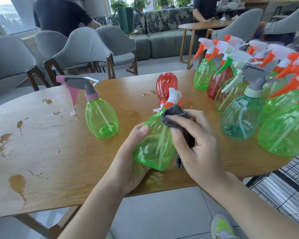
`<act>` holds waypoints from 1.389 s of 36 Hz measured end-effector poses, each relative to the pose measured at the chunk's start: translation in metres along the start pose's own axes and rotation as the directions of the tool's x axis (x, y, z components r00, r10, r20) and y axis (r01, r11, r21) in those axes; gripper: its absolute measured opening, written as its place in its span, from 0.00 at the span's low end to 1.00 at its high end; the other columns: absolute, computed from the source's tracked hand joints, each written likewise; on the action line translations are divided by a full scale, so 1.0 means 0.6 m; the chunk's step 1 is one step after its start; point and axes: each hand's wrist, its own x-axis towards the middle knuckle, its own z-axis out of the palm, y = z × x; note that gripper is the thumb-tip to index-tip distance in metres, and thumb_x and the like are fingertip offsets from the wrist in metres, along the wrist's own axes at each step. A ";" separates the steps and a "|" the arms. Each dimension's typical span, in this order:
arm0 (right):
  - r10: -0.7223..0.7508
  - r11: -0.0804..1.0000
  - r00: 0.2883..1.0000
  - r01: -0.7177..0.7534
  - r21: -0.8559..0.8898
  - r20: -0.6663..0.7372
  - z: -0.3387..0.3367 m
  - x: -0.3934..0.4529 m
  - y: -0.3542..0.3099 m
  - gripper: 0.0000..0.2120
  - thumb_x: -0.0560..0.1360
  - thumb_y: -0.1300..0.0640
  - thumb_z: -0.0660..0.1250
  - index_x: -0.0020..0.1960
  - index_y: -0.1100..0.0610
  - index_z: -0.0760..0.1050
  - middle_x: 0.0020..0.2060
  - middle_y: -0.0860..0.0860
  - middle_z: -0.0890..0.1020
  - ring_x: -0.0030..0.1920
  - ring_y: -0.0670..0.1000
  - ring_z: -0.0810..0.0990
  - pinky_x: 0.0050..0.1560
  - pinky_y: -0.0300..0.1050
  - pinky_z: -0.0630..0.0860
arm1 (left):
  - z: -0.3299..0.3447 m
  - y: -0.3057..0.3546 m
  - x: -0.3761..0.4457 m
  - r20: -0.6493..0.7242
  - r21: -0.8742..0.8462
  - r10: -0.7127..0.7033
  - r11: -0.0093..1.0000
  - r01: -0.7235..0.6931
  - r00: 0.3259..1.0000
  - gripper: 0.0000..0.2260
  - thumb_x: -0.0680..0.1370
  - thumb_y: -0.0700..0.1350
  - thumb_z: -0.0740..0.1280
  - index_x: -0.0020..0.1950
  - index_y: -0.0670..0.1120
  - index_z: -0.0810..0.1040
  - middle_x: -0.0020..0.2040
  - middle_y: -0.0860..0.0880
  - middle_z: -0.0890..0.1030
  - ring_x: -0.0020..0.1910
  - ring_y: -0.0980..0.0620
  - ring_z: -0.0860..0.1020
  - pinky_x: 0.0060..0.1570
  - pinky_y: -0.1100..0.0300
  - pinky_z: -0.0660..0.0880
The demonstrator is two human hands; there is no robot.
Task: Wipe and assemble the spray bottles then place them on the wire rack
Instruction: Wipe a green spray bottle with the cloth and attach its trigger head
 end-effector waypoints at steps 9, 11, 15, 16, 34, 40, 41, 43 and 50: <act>0.050 0.999 0.999 -0.050 -0.004 0.004 -0.003 0.004 0.007 0.11 0.81 0.62 0.67 0.62 0.59 0.83 0.56 0.55 0.79 0.54 0.50 0.81 0.55 0.43 0.77 | 0.003 0.000 0.002 -0.004 0.041 0.018 0.999 -0.017 1.000 0.34 0.74 0.54 0.76 0.75 0.41 0.71 0.70 0.31 0.74 0.64 0.31 0.75 0.68 0.29 0.67; 0.021 1.000 1.000 -0.021 -0.023 0.023 -0.001 -0.002 0.001 0.11 0.81 0.64 0.68 0.61 0.60 0.83 0.56 0.56 0.79 0.54 0.50 0.81 0.56 0.41 0.76 | 0.003 0.000 0.002 -0.016 0.039 0.006 0.999 -0.006 1.000 0.33 0.77 0.54 0.73 0.76 0.40 0.69 0.73 0.28 0.71 0.68 0.26 0.72 0.68 0.29 0.67; -0.162 0.983 0.983 0.168 -0.070 0.085 0.009 -0.020 -0.016 0.09 0.79 0.63 0.69 0.56 0.59 0.86 0.52 0.57 0.80 0.50 0.57 0.80 0.55 0.44 0.75 | 0.002 0.004 0.002 -0.056 -0.055 0.008 0.998 -0.011 0.998 0.32 0.79 0.55 0.71 0.74 0.35 0.67 0.65 0.31 0.77 0.62 0.34 0.78 0.58 0.43 0.79; -0.218 0.971 0.970 0.227 -0.078 0.107 0.013 -0.025 -0.018 0.09 0.78 0.63 0.69 0.54 0.59 0.87 0.51 0.58 0.81 0.48 0.58 0.79 0.54 0.45 0.76 | 0.001 0.005 0.002 -0.060 -0.072 -0.010 0.997 0.006 0.998 0.34 0.78 0.56 0.72 0.73 0.35 0.67 0.61 0.33 0.77 0.61 0.36 0.77 0.57 0.46 0.79; 0.087 0.996 0.996 -0.088 -0.020 -0.017 -0.007 0.014 0.009 0.12 0.82 0.62 0.66 0.63 0.60 0.82 0.55 0.53 0.79 0.56 0.45 0.79 0.57 0.35 0.72 | 0.011 0.008 -0.006 0.030 -0.006 0.006 1.000 -0.006 1.000 0.26 0.80 0.53 0.64 0.74 0.40 0.73 0.62 0.37 0.79 0.56 0.40 0.80 0.54 0.47 0.78; -0.024 0.999 1.000 0.023 -0.037 -0.006 -0.002 0.000 -0.001 0.11 0.79 0.66 0.69 0.60 0.62 0.83 0.55 0.57 0.80 0.57 0.49 0.80 0.58 0.39 0.75 | 0.007 0.005 -0.005 0.026 0.029 0.027 0.999 -0.028 0.999 0.36 0.76 0.58 0.74 0.78 0.43 0.68 0.75 0.31 0.69 0.71 0.30 0.71 0.71 0.30 0.64; -0.044 0.998 0.999 0.044 -0.045 -0.002 -0.003 0.001 0.001 0.10 0.79 0.65 0.69 0.60 0.62 0.83 0.54 0.57 0.80 0.56 0.49 0.80 0.58 0.40 0.75 | 0.005 0.005 -0.005 0.029 0.036 0.024 0.999 -0.025 0.999 0.36 0.76 0.57 0.74 0.78 0.43 0.68 0.76 0.30 0.68 0.72 0.28 0.70 0.72 0.28 0.61; -0.043 0.998 0.999 0.043 -0.052 -0.001 -0.006 0.004 0.004 0.10 0.80 0.64 0.68 0.59 0.62 0.83 0.54 0.57 0.80 0.56 0.49 0.80 0.57 0.40 0.76 | 0.005 0.004 -0.003 0.018 0.054 0.020 0.998 -0.020 1.000 0.33 0.76 0.55 0.73 0.78 0.44 0.70 0.75 0.29 0.69 0.72 0.26 0.70 0.71 0.28 0.62; -0.036 0.999 0.999 0.036 -0.039 0.021 -0.002 -0.002 -0.004 0.10 0.78 0.65 0.69 0.56 0.61 0.85 0.53 0.57 0.80 0.53 0.53 0.81 0.55 0.45 0.78 | 0.013 0.003 -0.001 -0.026 0.035 0.022 0.999 -0.021 0.999 0.33 0.78 0.57 0.72 0.77 0.40 0.70 0.73 0.29 0.71 0.73 0.26 0.69 0.70 0.30 0.65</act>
